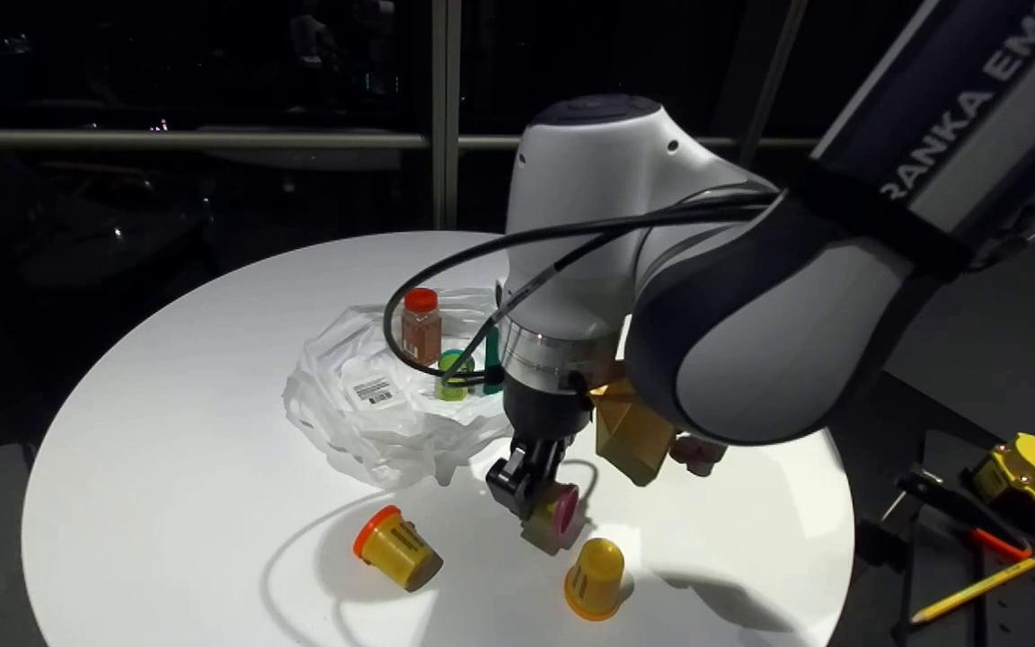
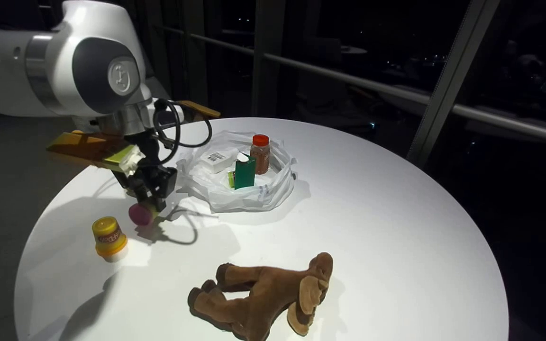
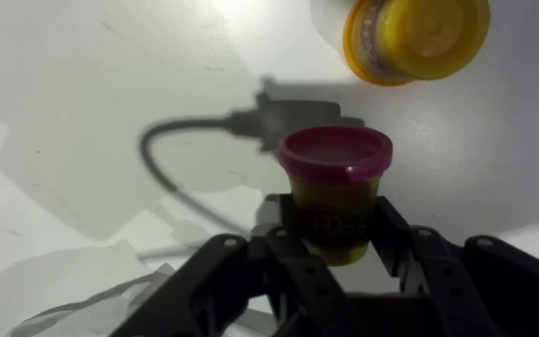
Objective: Put the objects on the table into the plastic bag.
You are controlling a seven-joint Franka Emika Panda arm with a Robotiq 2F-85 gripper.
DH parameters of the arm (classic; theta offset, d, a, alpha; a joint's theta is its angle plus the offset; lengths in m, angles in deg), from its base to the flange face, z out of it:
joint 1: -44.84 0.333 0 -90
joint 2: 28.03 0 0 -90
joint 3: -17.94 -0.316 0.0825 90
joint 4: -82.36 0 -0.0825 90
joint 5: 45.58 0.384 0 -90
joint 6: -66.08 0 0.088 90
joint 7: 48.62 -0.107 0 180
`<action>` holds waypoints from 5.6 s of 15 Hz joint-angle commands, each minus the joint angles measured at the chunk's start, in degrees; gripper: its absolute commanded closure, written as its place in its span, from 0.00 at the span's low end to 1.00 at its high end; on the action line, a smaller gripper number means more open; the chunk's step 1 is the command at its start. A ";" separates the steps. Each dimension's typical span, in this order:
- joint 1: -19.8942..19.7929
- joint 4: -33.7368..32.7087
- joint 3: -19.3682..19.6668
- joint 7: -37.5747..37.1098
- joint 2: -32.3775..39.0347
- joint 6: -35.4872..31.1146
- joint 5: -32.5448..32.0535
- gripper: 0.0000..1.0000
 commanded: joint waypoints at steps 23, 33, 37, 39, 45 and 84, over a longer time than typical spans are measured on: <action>-7.65 -52.85 -2.52 3.84 23.40 25.68 11.75 0.31; -3.40 -50.35 -0.18 -2.06 21.70 22.67 11.21 0.00; -0.03 -43.06 1.45 -9.10 16.10 20.34 10.49 0.00; 2.14 -39.28 2.40 -13.47 13.09 19.24 10.39 0.00; 4.98 -29.32 1.22 -21.67 6.28 22.14 10.67 0.00; 5.52 -30.48 -2.29 -1.33 18.14 14.77 5.78 0.73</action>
